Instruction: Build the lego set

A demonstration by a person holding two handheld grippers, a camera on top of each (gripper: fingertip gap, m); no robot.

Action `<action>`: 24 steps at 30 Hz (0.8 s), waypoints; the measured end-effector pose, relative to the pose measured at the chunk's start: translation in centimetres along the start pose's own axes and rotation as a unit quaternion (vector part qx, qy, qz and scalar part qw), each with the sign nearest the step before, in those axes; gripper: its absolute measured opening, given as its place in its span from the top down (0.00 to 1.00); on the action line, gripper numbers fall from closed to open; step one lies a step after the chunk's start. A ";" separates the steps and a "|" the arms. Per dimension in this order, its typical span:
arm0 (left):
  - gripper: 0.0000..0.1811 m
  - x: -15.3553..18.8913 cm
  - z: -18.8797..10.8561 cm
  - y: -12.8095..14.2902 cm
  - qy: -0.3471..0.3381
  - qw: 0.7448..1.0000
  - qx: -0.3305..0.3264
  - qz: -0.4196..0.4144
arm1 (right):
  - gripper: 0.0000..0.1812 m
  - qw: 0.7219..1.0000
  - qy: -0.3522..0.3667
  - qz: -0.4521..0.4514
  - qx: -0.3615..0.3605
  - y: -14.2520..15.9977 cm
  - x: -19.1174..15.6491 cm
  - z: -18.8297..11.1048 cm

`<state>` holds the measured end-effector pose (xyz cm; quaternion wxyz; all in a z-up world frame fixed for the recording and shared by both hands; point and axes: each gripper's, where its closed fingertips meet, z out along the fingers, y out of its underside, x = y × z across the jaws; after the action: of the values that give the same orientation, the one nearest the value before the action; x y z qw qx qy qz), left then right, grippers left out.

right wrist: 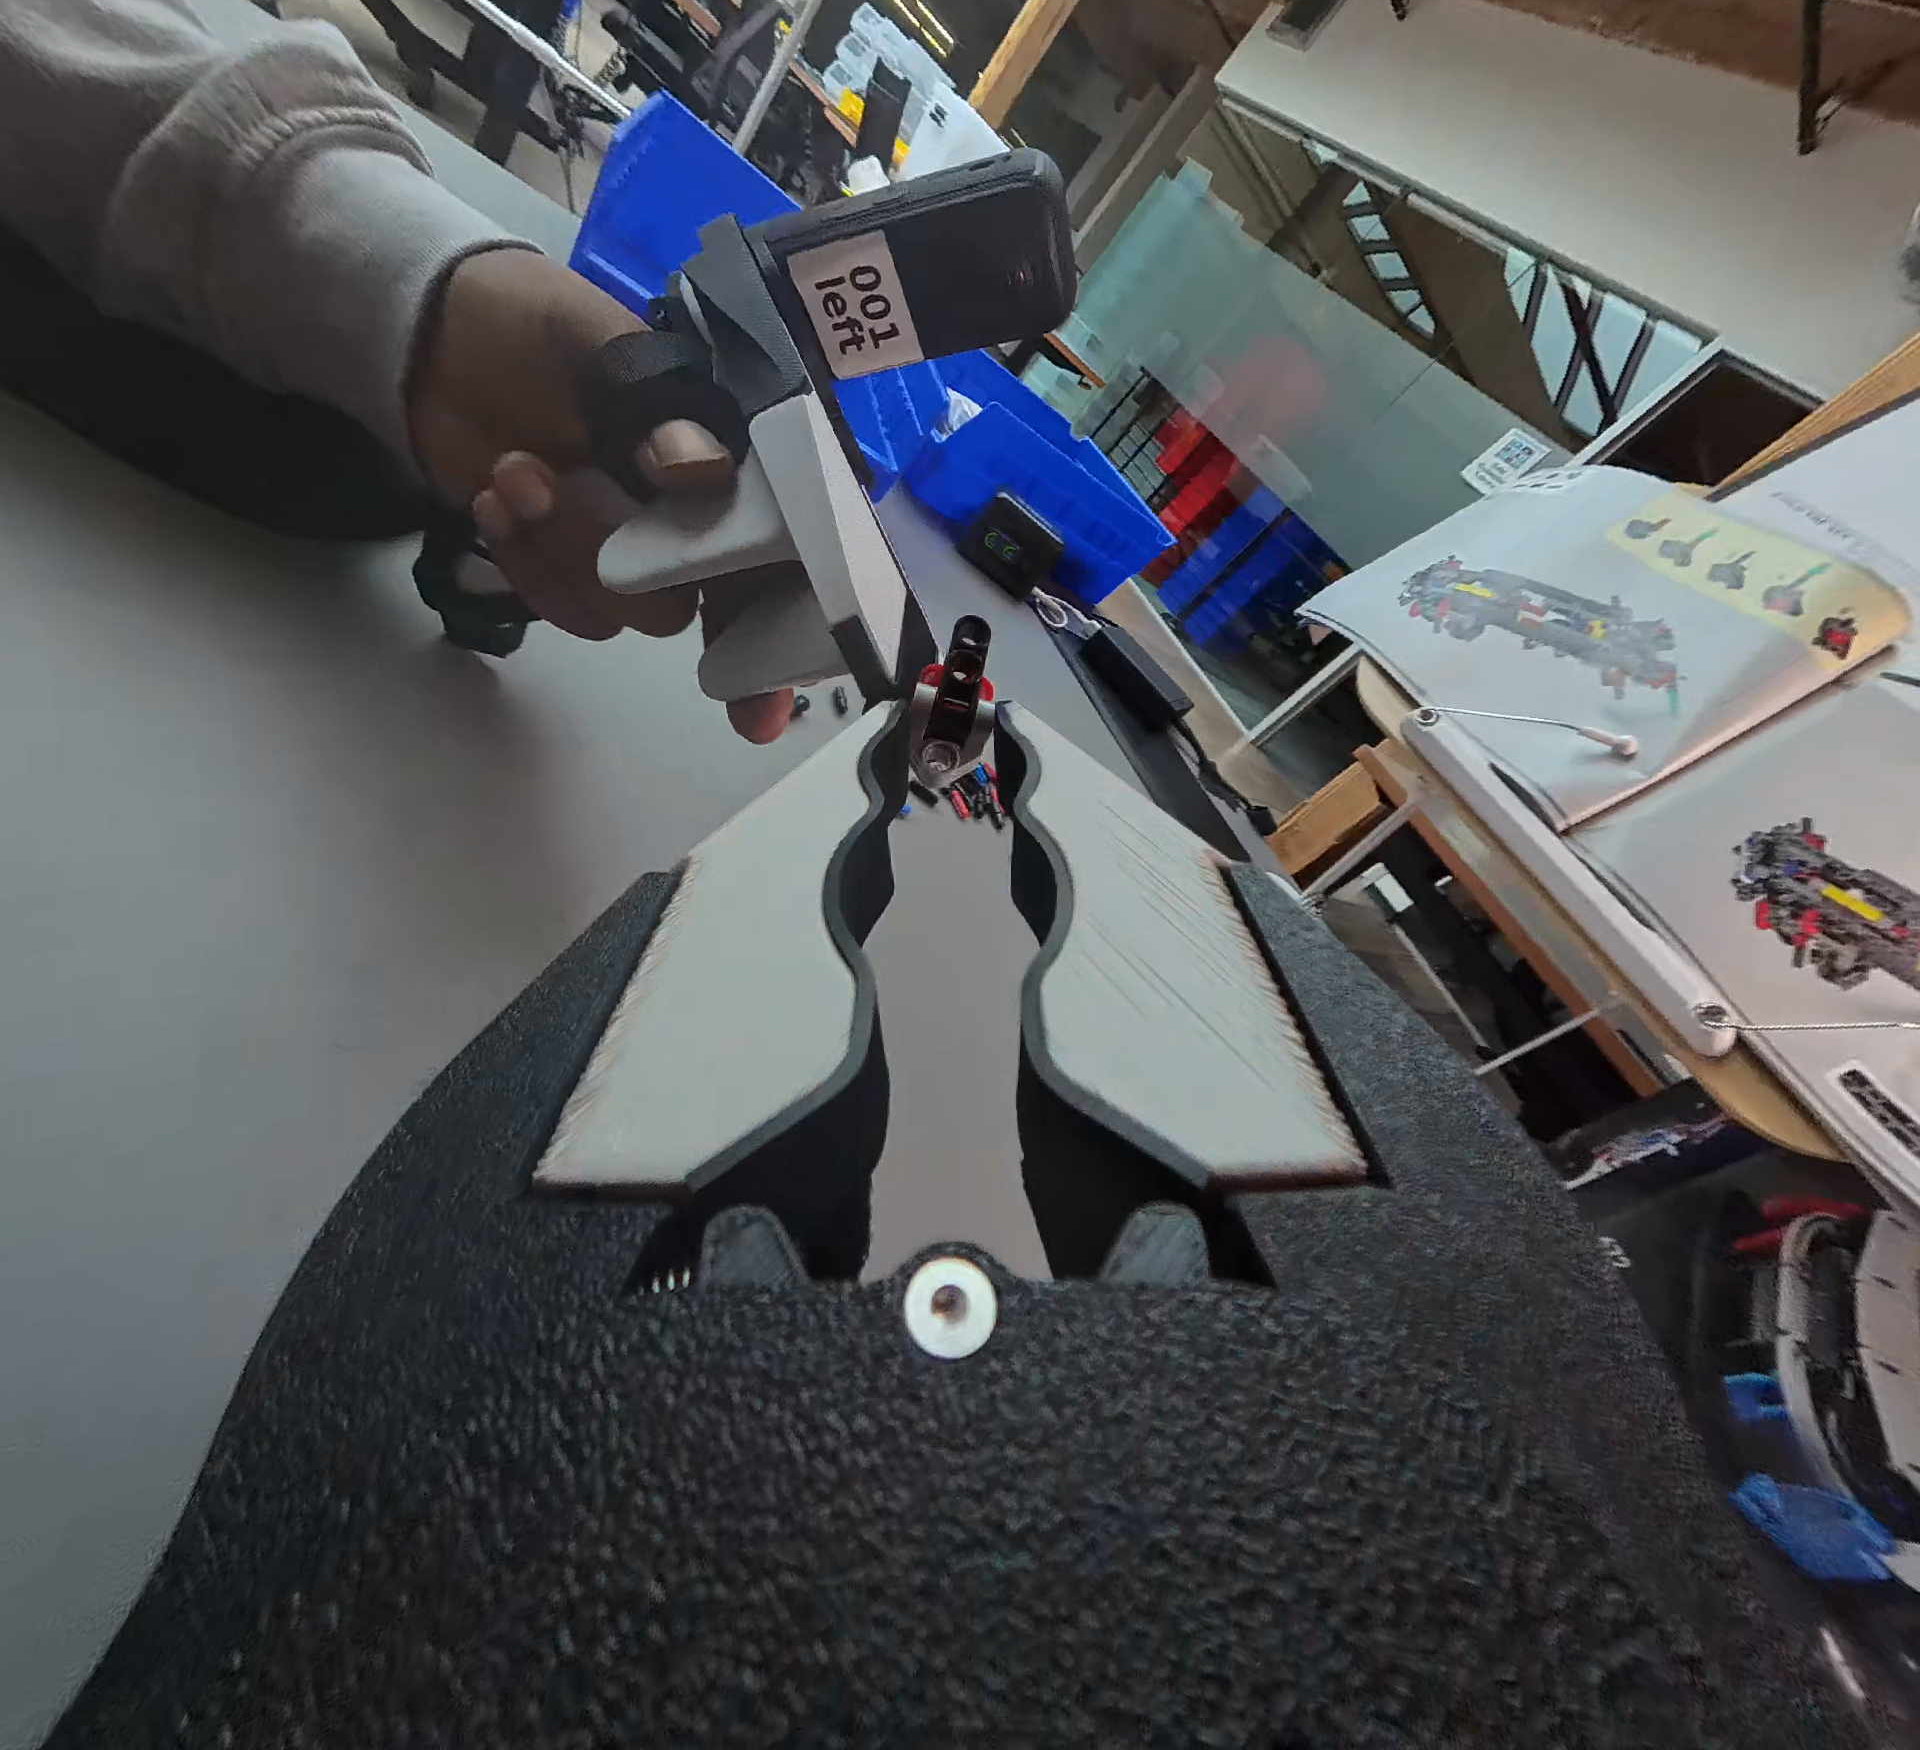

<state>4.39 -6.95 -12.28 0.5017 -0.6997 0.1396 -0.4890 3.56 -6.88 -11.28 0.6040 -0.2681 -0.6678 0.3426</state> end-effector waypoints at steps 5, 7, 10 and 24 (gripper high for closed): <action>0.95 -0.2 -0.4 -0.3 0.001 1.000 0.006 -0.010 | 0.92 1.000 0.014 -0.016 0.007 -0.1 0.2 0.1; 0.95 -0.2 -0.5 -0.1 -0.002 1.000 0.000 -0.006 | 0.92 1.000 0.006 -0.007 0.009 -0.1 0.0 0.2; 0.97 -0.3 -0.6 -0.1 -0.022 0.999 -0.003 0.031 | 0.92 0.999 -0.005 0.025 0.020 -0.1 -0.1 0.2; 0.97 1.7 -0.3 -0.4 -0.057 0.968 0.007 0.245 | 0.88 0.917 -0.158 0.354 0.096 -2.0 -0.6 -0.2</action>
<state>4.86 -8.05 -11.00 0.6182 -0.6674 0.2746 -0.3116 3.98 -8.55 -10.03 0.3527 -0.3697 -0.5802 0.6343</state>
